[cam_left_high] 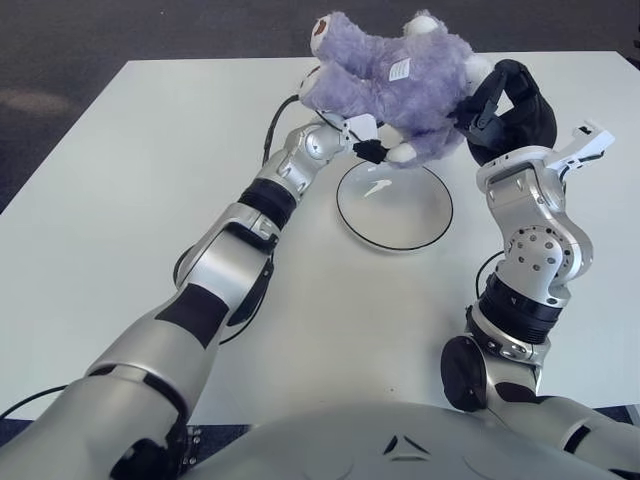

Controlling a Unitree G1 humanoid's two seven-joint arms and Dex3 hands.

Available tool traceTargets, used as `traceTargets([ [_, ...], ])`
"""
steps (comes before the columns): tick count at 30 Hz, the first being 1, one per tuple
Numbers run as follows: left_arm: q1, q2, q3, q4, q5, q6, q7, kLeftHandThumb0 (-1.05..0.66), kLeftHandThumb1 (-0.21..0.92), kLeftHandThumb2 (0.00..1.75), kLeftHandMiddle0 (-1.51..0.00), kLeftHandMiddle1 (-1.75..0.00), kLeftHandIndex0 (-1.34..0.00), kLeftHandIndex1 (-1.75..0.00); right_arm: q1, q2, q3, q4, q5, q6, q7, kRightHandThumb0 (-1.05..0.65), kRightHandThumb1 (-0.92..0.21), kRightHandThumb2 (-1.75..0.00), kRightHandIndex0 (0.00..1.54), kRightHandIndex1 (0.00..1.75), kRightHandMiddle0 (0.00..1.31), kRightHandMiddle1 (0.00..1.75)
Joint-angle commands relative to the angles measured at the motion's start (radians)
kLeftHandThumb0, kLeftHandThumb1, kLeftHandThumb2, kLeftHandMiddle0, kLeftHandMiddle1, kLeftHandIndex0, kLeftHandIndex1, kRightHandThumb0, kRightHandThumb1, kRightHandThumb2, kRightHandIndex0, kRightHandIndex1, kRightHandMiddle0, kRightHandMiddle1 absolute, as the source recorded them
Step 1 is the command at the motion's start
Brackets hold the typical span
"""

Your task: Put the doll into the plate.

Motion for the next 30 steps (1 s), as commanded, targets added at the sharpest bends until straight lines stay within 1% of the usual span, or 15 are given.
traceTargets([
  [1, 0.002, -0.018, 0.004, -0.007, 0.0, 0.012, 0.007, -1.05, 0.88, 0.09, -0.02, -0.23, 0.0, -0.01, -0.02, -0.002, 0.01, 0.004, 0.001, -0.007, 0.004, 0.0, -0.11, -1.53, 0.8, 1.66, 0.53, 1.75],
  [4, 0.006, -0.032, 0.013, 0.003, -0.005, 0.018, 0.032, -1.05, 0.88, 0.09, -0.03, -0.23, 0.0, -0.01, -0.019, -0.001, 0.013, 0.001, -0.002, -0.003, -0.003, 0.0, -0.11, -1.54, 0.8, 1.66, 0.54, 1.75],
  [8, 0.02, -0.058, 0.046, 0.008, -0.036, 0.019, 0.068, -1.05, 0.88, 0.09, -0.05, -0.24, -0.02, -0.01, -0.017, -0.002, 0.017, -0.002, -0.01, 0.002, -0.009, 0.0, -0.1, -1.54, 0.8, 1.67, 0.54, 1.75],
  [11, 0.029, -0.084, 0.069, 0.025, -0.051, 0.002, 0.113, -1.05, 0.87, 0.09, -0.07, -0.25, -0.03, -0.02, -0.013, -0.005, 0.022, -0.004, -0.017, 0.002, -0.009, 0.0, -0.1, -1.54, 0.8, 1.67, 0.54, 1.75],
  [12, 0.032, -0.09, 0.076, 0.029, -0.054, -0.006, 0.129, -1.05, 0.87, 0.09, -0.06, -0.31, -0.02, -0.08, -0.011, -0.005, 0.023, -0.006, -0.02, 0.002, -0.008, 0.0, -0.1, -1.54, 0.8, 1.67, 0.54, 1.75],
  [14, 0.04, -0.101, 0.089, 0.033, -0.059, -0.03, 0.174, -1.05, 0.87, 0.08, -0.06, -0.4, -0.01, -0.14, -0.007, -0.007, 0.028, -0.007, -0.032, 0.002, -0.007, 0.0, -0.1, -1.54, 0.8, 1.66, 0.54, 1.75],
  [16, 0.048, -0.114, 0.102, 0.04, -0.059, -0.06, 0.229, -1.05, 0.87, 0.08, -0.05, -0.57, 0.0, -0.23, -0.004, -0.009, 0.035, -0.01, -0.048, 0.003, -0.009, 0.0, -0.1, -1.54, 0.81, 1.66, 0.54, 1.75],
  [17, 0.049, -0.119, 0.106, 0.044, -0.058, -0.07, 0.25, -1.05, 0.86, 0.08, -0.05, -0.61, 0.0, -0.25, -0.004, -0.008, 0.037, -0.011, -0.053, 0.004, -0.011, 0.0, -0.11, -1.54, 0.81, 1.66, 0.54, 1.75],
  [19, 0.05, -0.131, 0.114, 0.051, -0.056, -0.083, 0.287, -1.05, 0.86, 0.08, -0.06, -0.75, 0.0, -0.35, -0.003, -0.007, 0.037, -0.013, -0.055, 0.01, -0.012, 0.0, -0.11, -1.54, 0.8, 1.66, 0.53, 1.75],
  [21, 0.049, -0.137, 0.12, 0.056, -0.058, -0.092, 0.305, -1.05, 0.86, 0.08, -0.07, -0.81, 0.0, -0.39, -0.003, -0.005, 0.036, -0.014, -0.055, 0.014, -0.011, 0.0, -0.11, -1.54, 0.8, 1.66, 0.53, 1.75],
  [24, 0.051, -0.149, 0.136, 0.056, -0.077, -0.098, 0.307, -1.05, 0.86, 0.08, -0.08, -0.88, 0.0, -0.45, 0.001, -0.006, 0.038, -0.016, -0.055, 0.016, -0.004, 0.0, -0.11, -1.54, 0.8, 1.67, 0.53, 1.75],
  [26, 0.051, -0.154, 0.142, 0.055, -0.085, -0.099, 0.301, -1.05, 0.85, 0.08, -0.07, -0.89, 0.0, -0.44, 0.003, -0.006, 0.039, -0.016, -0.058, 0.015, -0.001, 0.0, -0.11, -1.54, 0.8, 1.67, 0.53, 1.75],
  [30, 0.052, -0.173, 0.181, 0.056, -0.158, -0.089, 0.232, -1.05, 0.86, 0.08, -0.03, -0.87, 0.0, -0.39, 0.01, -0.011, 0.041, -0.009, -0.061, -0.001, 0.018, 0.0, -0.11, -1.53, 0.79, 1.67, 0.53, 1.75],
])
